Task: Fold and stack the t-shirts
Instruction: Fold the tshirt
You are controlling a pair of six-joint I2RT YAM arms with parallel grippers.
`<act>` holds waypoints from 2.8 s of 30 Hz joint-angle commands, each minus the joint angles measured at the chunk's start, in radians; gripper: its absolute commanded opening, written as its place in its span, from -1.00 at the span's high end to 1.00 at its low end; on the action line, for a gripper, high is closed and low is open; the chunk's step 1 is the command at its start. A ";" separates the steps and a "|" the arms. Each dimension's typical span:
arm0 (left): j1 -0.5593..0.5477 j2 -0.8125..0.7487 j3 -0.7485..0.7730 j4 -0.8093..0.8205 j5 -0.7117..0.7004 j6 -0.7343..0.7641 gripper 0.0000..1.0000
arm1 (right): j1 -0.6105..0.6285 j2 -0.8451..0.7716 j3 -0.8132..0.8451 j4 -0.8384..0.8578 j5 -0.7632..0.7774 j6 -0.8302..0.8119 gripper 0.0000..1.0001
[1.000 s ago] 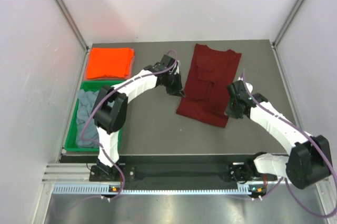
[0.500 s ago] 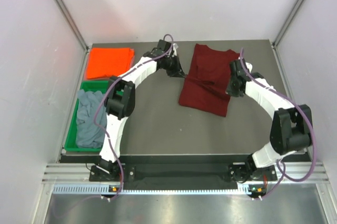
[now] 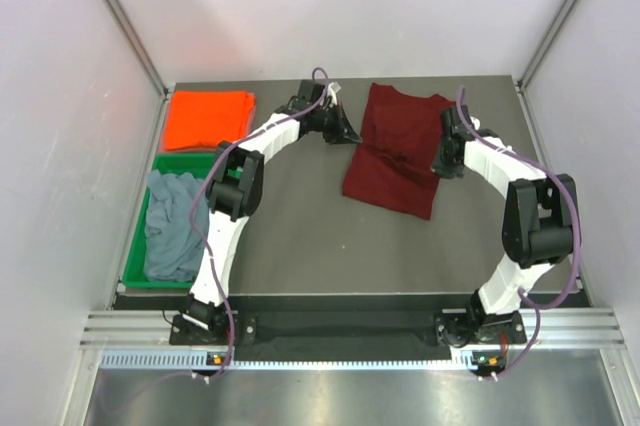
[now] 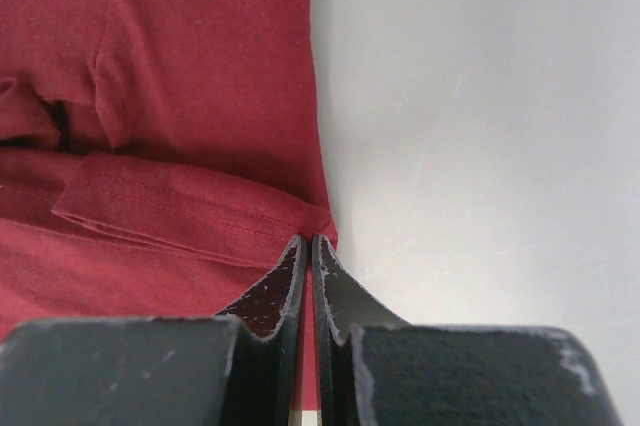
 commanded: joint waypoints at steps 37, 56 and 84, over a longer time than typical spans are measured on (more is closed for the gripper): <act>0.026 0.095 0.138 0.185 -0.071 -0.030 0.66 | -0.113 0.161 0.195 0.115 -0.138 -0.021 0.73; -0.014 -0.173 -0.097 0.110 -0.133 0.095 0.45 | -0.090 -0.032 0.093 0.058 -0.202 -0.031 0.81; -0.063 0.067 0.096 0.137 -0.166 0.029 0.60 | -0.068 0.193 0.142 0.256 -0.121 0.012 1.00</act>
